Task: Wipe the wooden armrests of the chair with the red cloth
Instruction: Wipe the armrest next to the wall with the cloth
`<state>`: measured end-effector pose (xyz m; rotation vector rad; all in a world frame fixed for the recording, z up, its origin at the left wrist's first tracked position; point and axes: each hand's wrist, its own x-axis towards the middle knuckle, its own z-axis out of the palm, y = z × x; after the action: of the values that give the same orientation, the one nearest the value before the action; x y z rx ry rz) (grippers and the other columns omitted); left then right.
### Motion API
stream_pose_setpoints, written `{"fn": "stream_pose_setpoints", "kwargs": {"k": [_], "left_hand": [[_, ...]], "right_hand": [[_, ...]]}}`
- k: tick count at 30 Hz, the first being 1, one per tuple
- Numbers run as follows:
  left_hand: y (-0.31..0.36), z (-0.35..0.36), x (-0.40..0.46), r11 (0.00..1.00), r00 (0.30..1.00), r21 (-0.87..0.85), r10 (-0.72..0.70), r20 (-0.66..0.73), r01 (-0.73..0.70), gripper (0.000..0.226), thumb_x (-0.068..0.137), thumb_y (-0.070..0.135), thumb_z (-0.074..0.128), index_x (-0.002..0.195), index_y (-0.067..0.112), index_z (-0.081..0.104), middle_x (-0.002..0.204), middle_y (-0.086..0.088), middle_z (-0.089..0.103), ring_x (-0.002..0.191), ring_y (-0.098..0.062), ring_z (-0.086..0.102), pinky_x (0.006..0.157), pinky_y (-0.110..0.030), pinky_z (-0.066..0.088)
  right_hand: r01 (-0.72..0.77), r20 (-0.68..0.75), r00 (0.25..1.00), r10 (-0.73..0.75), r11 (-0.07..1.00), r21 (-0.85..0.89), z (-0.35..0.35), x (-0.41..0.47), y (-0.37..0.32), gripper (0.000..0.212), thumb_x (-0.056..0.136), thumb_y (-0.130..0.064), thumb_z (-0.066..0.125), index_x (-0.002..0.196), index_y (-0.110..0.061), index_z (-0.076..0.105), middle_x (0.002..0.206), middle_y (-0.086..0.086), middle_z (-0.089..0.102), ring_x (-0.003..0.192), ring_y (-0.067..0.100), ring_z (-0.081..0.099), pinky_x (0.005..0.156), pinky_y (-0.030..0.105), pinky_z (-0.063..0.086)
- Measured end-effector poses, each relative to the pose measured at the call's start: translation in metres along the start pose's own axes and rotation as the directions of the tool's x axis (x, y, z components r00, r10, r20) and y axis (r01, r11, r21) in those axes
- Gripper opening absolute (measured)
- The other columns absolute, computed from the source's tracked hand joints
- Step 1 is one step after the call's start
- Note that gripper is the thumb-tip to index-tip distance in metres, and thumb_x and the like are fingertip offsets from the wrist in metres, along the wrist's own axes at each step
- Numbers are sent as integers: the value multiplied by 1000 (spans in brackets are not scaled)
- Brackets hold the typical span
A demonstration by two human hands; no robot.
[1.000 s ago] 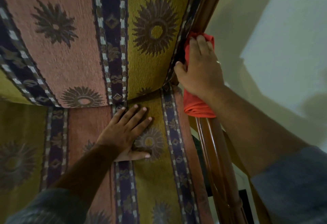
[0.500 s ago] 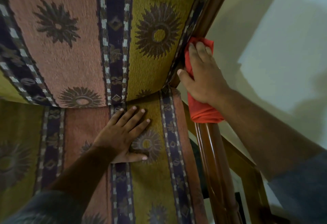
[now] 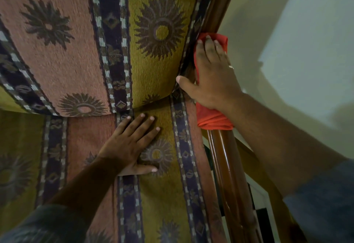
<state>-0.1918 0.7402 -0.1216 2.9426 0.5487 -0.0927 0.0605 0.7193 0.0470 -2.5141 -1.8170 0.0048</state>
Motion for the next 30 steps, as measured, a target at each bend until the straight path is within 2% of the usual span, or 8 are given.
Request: {"fn": "stream_pose_setpoints", "kwargs": {"k": [6, 11, 13, 15, 19, 23, 26, 30], "left_hand": [[0, 0, 0, 1000, 1000, 3, -2, 13, 2, 115, 71, 96, 31, 155, 18, 27, 163, -12, 23, 151, -35, 19, 119, -58, 16], [0, 2, 1, 1000, 1000, 4, -10, 11, 10, 114, 72, 96, 29, 155, 19, 27, 163, -12, 23, 150, -35, 19, 119, -57, 14], [0, 1, 2, 1000, 1000, 12, -6, 9, 6, 113, 72, 96, 28, 156, 19, 26, 163, -12, 22, 150, -35, 19, 119, -57, 14], [1, -1, 2, 1000, 1000, 15, -10, 15, 10, 113, 72, 95, 27, 156, 19, 26, 163, -12, 23, 150, -35, 19, 119, -57, 15], [0, -4, 2, 1000, 1000, 19, -5, 14, 5, 113, 73, 95, 28, 155, 18, 26, 163, -12, 24, 150, -36, 20, 118, -58, 17], [1, -4, 1, 1000, 1000, 5, -6, 15, 6, 113, 72, 95, 28, 155, 18, 29, 162, -13, 25, 149, -37, 23, 117, -60, 21], [1, -3, 1, 1000, 1000, 2, -6, 6, 6, 113, 72, 95, 26, 154, 17, 30, 162, -13, 27, 148, -37, 25, 116, -58, 19], [0, 0, 3, 1000, 1000, 19, -13, 11, 13, 114, 73, 96, 25, 156, 19, 25, 163, -12, 22, 150, -37, 21, 118, -58, 15]], "right_hand": [[-211, 29, 977, 210, 952, 220, 0, -3, 1, 105, 87, -72, 44, 156, -8, -2, 167, 18, 0, 154, 34, 3, 122, 47, 14], [-4, -16, 1000, 5, 998, 66, 0, -5, 5, 102, 85, -71, 41, 156, -5, 8, 167, 17, 7, 154, 33, 2, 123, 45, 8], [-33, 19, 999, 31, 996, 89, -2, 1, 7, 101, 85, -69, 44, 157, -8, 8, 167, 16, 6, 154, 34, 2, 122, 44, 8], [-61, 12, 998, 60, 988, 143, -3, 8, 9, 87, 93, -55, 46, 157, -10, 9, 167, 14, 5, 154, 32, 1, 122, 41, 6], [-92, -8, 995, 97, 965, 246, 0, -7, 8, 64, 105, -33, 35, 158, -11, 6, 168, 7, 0, 155, 22, -5, 124, 34, 0], [-32, -3, 999, 33, 987, 160, 4, -44, 7, 64, 105, -32, 33, 158, -10, 4, 168, 9, -1, 154, 24, -7, 125, 38, 2], [2, 20, 1000, -3, 997, 73, 0, -25, 5, 66, 104, -33, 36, 157, -11, 4, 168, 11, 0, 154, 29, -4, 125, 42, 4], [-16, -6, 1000, 16, 996, 84, -6, 10, 1, 71, 97, -35, 43, 156, -6, 17, 165, 18, 13, 152, 36, 10, 125, 46, 11]]}}
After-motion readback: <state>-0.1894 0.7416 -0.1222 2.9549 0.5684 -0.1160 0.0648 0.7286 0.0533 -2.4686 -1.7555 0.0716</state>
